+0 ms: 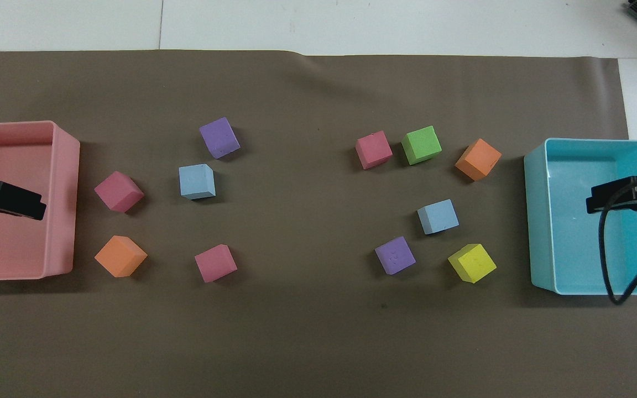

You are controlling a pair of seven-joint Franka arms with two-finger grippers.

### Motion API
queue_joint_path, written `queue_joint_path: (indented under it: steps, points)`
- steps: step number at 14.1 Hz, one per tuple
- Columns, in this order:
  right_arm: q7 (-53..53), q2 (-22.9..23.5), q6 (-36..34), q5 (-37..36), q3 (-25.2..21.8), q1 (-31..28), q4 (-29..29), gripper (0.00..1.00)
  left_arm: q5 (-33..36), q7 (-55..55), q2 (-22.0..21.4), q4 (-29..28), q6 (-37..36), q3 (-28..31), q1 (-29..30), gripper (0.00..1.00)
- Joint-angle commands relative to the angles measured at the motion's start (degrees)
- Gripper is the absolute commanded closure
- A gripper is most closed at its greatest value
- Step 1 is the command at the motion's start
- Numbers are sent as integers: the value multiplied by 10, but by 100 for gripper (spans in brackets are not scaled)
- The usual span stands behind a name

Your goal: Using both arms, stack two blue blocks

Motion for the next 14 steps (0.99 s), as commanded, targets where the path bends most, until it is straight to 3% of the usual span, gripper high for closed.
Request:
queue_joint_path:
  steps: [1,5,9,14]
  points:
    - [-18,-26,59,29,2,-1,-70,0,3,-2,-11,-11,0,-6,10,0]
    - [-18,16,173,31,12,34,-130,0,3,-2,-11,-11,0,-6,10,0]
    - [-30,93,244,31,13,73,-132,0,3,-3,-11,-11,0,-6,10,0]
    - [-91,127,360,72,13,81,-198,0,3,-3,-11,-11,0,-6,10,0]
